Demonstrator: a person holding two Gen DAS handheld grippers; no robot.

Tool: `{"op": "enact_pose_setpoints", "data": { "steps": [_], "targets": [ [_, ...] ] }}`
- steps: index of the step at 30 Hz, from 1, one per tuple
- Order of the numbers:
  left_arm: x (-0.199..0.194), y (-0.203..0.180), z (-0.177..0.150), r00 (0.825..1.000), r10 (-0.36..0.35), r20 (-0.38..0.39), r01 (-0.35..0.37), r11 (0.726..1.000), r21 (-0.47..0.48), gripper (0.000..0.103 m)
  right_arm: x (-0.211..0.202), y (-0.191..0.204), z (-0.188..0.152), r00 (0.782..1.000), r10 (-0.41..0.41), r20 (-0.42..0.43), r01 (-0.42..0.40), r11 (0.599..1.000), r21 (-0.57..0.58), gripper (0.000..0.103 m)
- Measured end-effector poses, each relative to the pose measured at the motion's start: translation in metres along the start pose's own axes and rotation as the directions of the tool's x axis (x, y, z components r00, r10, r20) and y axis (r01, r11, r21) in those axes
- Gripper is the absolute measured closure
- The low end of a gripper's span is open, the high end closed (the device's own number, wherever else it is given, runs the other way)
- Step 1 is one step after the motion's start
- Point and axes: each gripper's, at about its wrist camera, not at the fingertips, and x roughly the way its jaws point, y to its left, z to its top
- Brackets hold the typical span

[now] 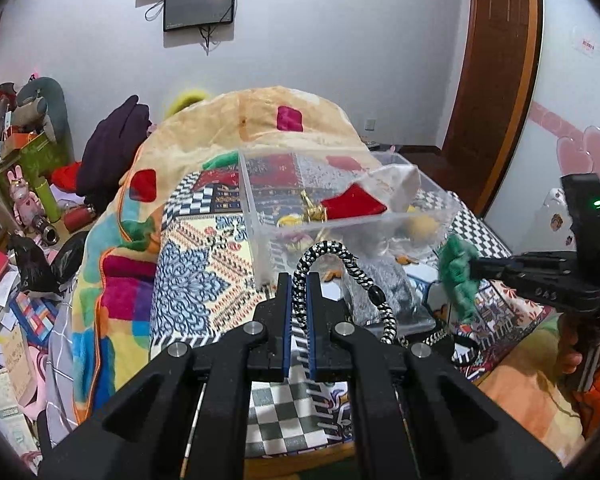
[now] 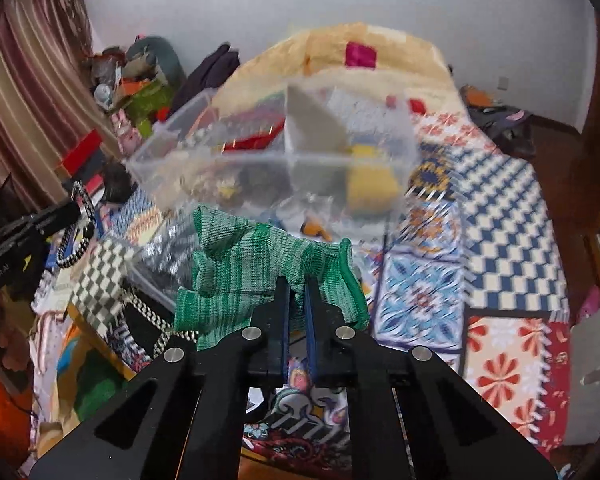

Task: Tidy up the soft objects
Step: 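Carry the bracelet into the box with the left tool while the right tool drops the green fabric in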

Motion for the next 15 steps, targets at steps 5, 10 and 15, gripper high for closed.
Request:
{"op": "enact_pose_setpoints", "data": {
  "steps": [5,10,15],
  "targets": [
    [-0.002,0.002,0.02,0.999,-0.004,0.041,0.004,1.0,-0.012,0.098,-0.036,-0.004,0.017,0.993,-0.039,0.112,0.039,0.999,0.0,0.097],
    [0.006,0.005,0.042,0.998,-0.009,0.07,0.011,1.0,-0.027,0.098,-0.054,-0.001,0.042,0.977,-0.081,0.196,0.083,0.997,-0.004,0.097],
    [0.026,0.008,0.061,0.997,0.002,0.077,0.001,0.999,-0.035,0.098,-0.053,-0.004,0.06,0.966,-0.106,0.234,0.11,0.994,-0.004,0.097]
  ]
}}
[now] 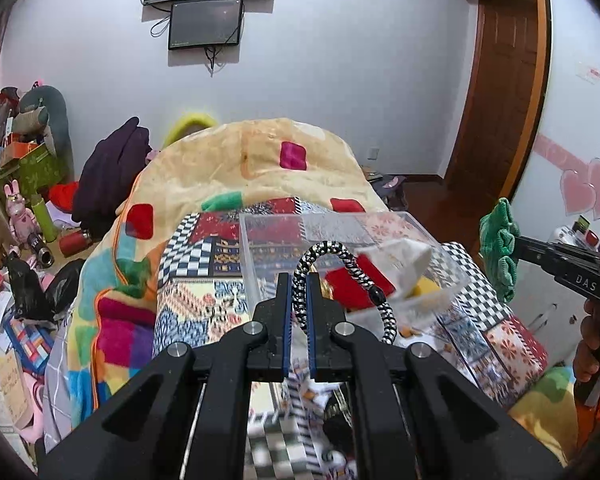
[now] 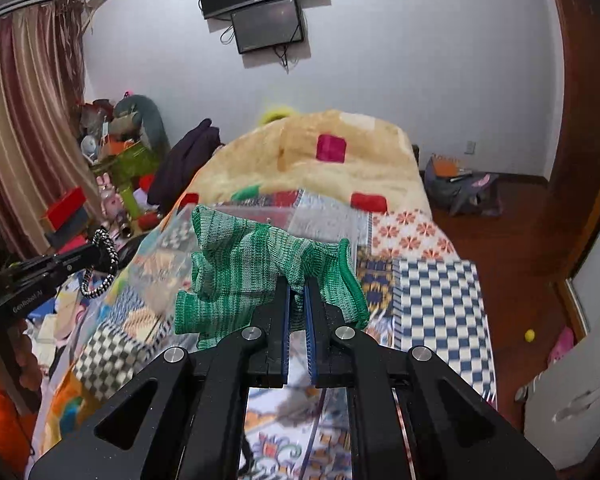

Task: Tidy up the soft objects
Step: 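Carry the bracelet into the box with the left tool while the right tool drops the green fabric in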

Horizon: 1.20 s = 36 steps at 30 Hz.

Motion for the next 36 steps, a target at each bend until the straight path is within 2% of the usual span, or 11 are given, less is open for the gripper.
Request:
{"op": "enact_pose_setpoints", "data": {
  "steps": [7,14,19,22,28,33,36],
  "targets": [
    [0.048,0.004,0.006,0.998,0.014,-0.055,-0.014,1.0,0.006,0.098,0.036,0.004,0.007,0.999,-0.021,-0.027,0.021,1.0,0.001,0.097],
    [0.091,0.001,-0.004,0.991,0.014,-0.136,-0.01,1.0,0.026,0.098,0.079,0.009,-0.001,0.993,-0.037,-0.115,0.034,0.999,-0.021,0.097],
    [0.106,-0.005,-0.007,0.987,0.002,-0.158,0.006,0.999,0.045,0.098,0.094,0.013,-0.005,0.987,-0.042,-0.155,0.035,0.998,-0.046,0.097],
    [0.11,-0.011,-0.007,0.987,0.025,-0.157,-0.014,0.998,0.066,0.098,0.098,0.016,-0.008,0.984,-0.047,-0.171,0.037,0.997,-0.06,0.097],
    [0.108,-0.007,-0.005,0.985,0.009,-0.172,-0.002,0.999,0.038,0.097,0.094,0.018,-0.008,0.982,-0.046,-0.182,0.034,0.997,-0.066,0.097],
    [0.096,-0.004,-0.003,0.985,-0.009,-0.173,0.011,1.0,0.01,0.092,0.089,0.015,-0.008,0.98,-0.047,-0.192,0.035,0.997,-0.066,0.093],
    [0.082,-0.004,-0.002,0.988,-0.011,-0.155,0.013,1.0,0.013,0.082,0.08,0.014,-0.008,0.982,-0.036,-0.188,0.024,0.998,-0.062,0.085]
  ]
}}
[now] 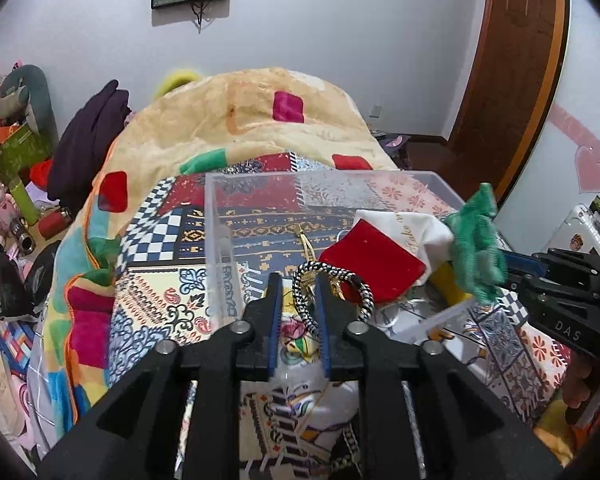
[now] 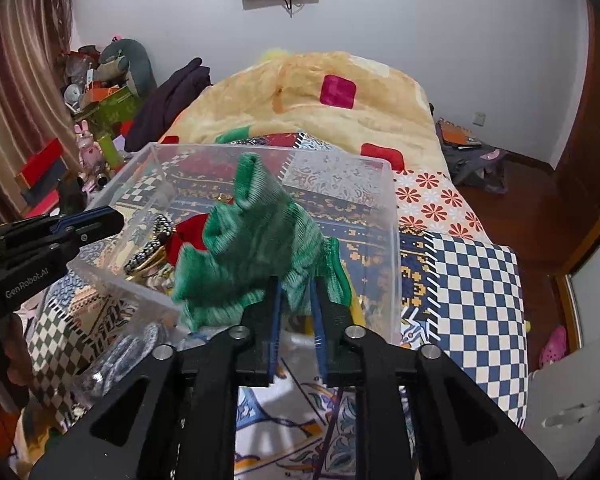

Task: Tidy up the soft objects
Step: 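Carry the bracelet into the box with the left tool while the right tool drops the green fabric in, then grasp the silver pouch with the right tool while the left tool grasps the black bag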

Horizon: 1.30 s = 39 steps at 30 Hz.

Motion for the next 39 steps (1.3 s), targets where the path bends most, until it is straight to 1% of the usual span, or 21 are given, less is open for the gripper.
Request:
{"op": "enact_pose_setpoints", "data": {
  "steps": [1,2,3,4,5,6,8,10,12,14,18,21,25,29,31,33,34,36,38,39],
  "targets": [
    [-0.006,-0.001,-0.001,1.0,0.002,0.009,-0.002,1.0,0.001,0.075,-0.003,0.0,-0.001,1.0,0.002,0.006,-0.002,1.0,0.0,0.083],
    [-0.013,-0.001,-0.002,1.0,0.003,0.021,-0.003,1.0,0.002,0.068,-0.01,-0.001,-0.001,1.0,0.006,0.018,-0.006,1.0,0.002,0.075],
    [-0.018,-0.001,-0.003,1.0,0.003,0.03,-0.003,1.0,0.001,0.065,-0.012,-0.002,-0.002,1.0,0.011,0.027,-0.011,1.0,0.005,0.065],
    [-0.026,-0.002,-0.005,0.999,0.003,0.042,-0.003,1.0,0.002,0.059,-0.018,-0.002,-0.002,0.999,0.017,0.04,-0.018,1.0,0.01,0.058],
    [-0.03,-0.002,-0.006,0.999,0.004,0.047,-0.004,1.0,0.004,0.055,-0.025,-0.003,-0.003,0.998,0.025,0.062,-0.026,1.0,0.017,0.048],
    [-0.035,-0.002,-0.007,0.999,0.004,0.051,-0.004,1.0,0.006,0.052,-0.029,-0.002,-0.003,0.997,0.03,0.073,-0.031,0.999,0.018,0.042],
    [-0.045,-0.003,-0.013,0.998,0.004,0.055,-0.005,1.0,0.012,0.041,-0.04,0.0,-0.005,0.995,0.054,0.085,-0.055,0.998,0.013,0.041],
    [-0.05,-0.003,-0.019,0.999,0.007,0.054,-0.008,1.0,0.016,0.038,-0.044,0.003,-0.006,0.993,0.08,0.082,-0.081,0.997,0.011,0.038],
    [-0.053,-0.003,-0.026,0.999,0.013,0.041,-0.014,1.0,0.025,0.038,-0.045,0.01,-0.009,0.991,0.107,0.077,-0.108,0.994,0.009,0.031],
    [-0.054,0.0,-0.034,1.0,0.017,0.023,-0.018,0.999,0.027,0.037,-0.041,0.019,-0.015,0.989,0.133,0.059,-0.133,0.991,-0.004,0.031],
    [-0.052,0.006,-0.048,1.0,0.015,-0.014,-0.014,1.0,0.022,0.037,-0.024,0.04,-0.027,0.989,0.15,0.001,-0.149,0.988,-0.045,0.031],
    [-0.048,0.01,-0.059,0.999,0.018,-0.043,-0.016,0.999,0.028,0.037,-0.002,0.055,-0.033,0.984,0.164,-0.07,-0.169,0.983,-0.07,0.031],
    [-0.041,0.013,-0.072,0.997,0.01,-0.08,-0.007,0.999,0.033,0.037,0.022,0.065,-0.038,0.968,0.2,-0.151,-0.212,0.975,-0.069,0.031],
    [-0.037,0.012,-0.079,0.994,-0.014,-0.105,0.017,0.999,0.029,0.037,0.032,0.066,-0.039,0.955,0.23,-0.188,-0.244,0.968,-0.055,0.031],
    [-0.035,0.01,-0.081,0.994,-0.023,-0.111,0.027,0.999,0.032,0.037,0.034,0.065,-0.04,0.946,0.256,-0.197,-0.269,0.962,-0.042,0.04],
    [-0.034,0.009,-0.083,0.993,-0.03,-0.116,0.034,0.999,0.032,0.037,0.035,0.066,-0.04,0.932,0.295,-0.211,-0.308,0.951,-0.032,0.061],
    [-0.034,0.007,-0.084,0.992,-0.036,-0.121,0.04,0.999,0.031,0.037,0.035,0.066,-0.04,0.927,0.309,-0.214,-0.322,0.946,-0.03,0.066],
    [-0.032,0.004,-0.086,0.99,-0.051,-0.132,0.055,0.998,0.026,0.037,0.029,0.068,-0.041,0.931,0.305,-0.2,-0.32,0.946,-0.046,0.077],
    [-0.031,0.0,-0.088,0.987,-0.063,-0.145,0.068,0.997,0.029,0.037,0.021,0.071,-0.041,0.942,0.288,-0.172,-0.303,0.951,-0.063,0.083],
    [-0.03,-0.002,-0.089,0.987,-0.067,-0.149,0.072,0.997,0.032,0.037,0.016,0.07,-0.042,0.947,0.278,-0.159,-0.292,0.954,-0.067,0.085]
  ]
}}
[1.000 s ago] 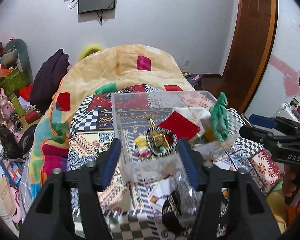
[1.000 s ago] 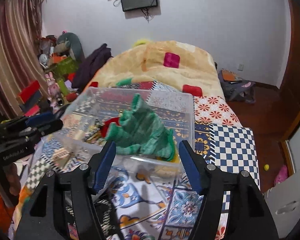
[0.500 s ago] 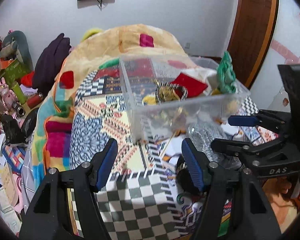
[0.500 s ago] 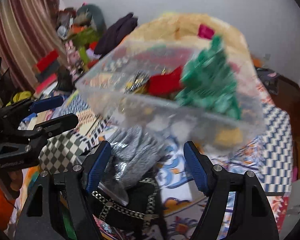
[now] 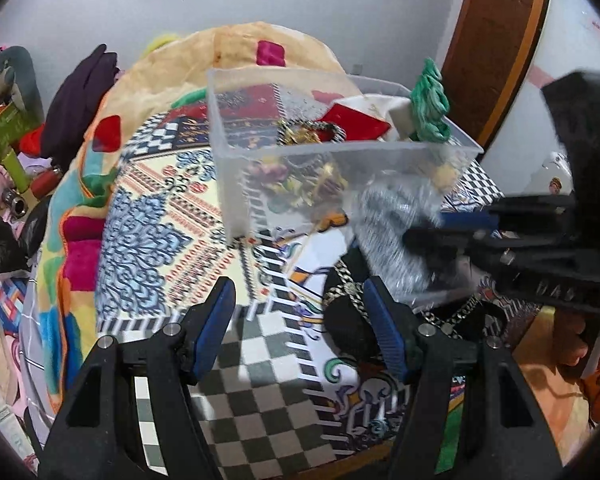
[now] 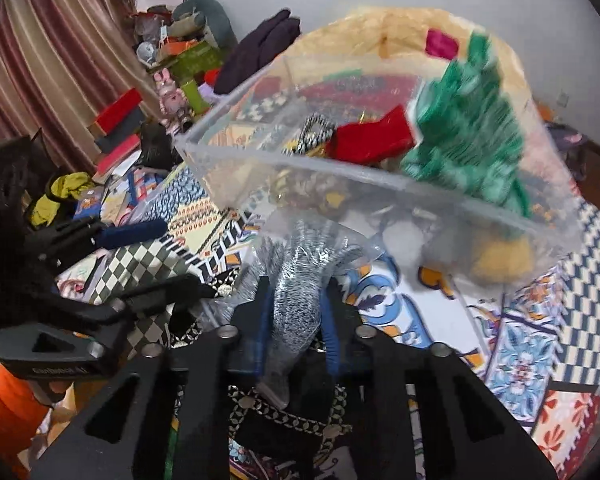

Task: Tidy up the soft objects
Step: 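Grasp the silver pouch with the right tool while the left tool grasps the black bag, then lower the black bag into the box with the left tool while the right tool drops the silver pouch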

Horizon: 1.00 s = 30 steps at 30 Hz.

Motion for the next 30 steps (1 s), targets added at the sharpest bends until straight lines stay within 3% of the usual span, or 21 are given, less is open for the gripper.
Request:
{"op": "enact_pose_setpoints", "data": {
  "steps": [6,15,22,30],
  "targets": [
    [0.018,-0.014,-0.003,0.998,-0.045,-0.05,0.045,0.999,0.011,0.037,-0.031,-0.009,-0.006,0.995,-0.061,0.083,0.059,0.998,0.022,0.086],
    [0.025,-0.03,-0.004,0.993,-0.098,-0.06,0.1,0.994,0.039,0.082,-0.064,-0.025,-0.016,0.983,-0.112,0.145,0.103,0.992,0.071,0.086],
    [-0.024,-0.032,0.004,0.995,-0.066,0.081,0.061,0.996,0.068,0.091,-0.086,-0.027,-0.017,0.969,-0.131,0.209,0.116,0.99,0.083,0.086],
    [-0.076,-0.024,0.04,0.971,-0.021,0.236,0.008,0.998,0.057,0.093,-0.113,-0.025,-0.008,0.944,-0.148,0.296,0.132,0.988,0.074,0.086]
  ]
}}
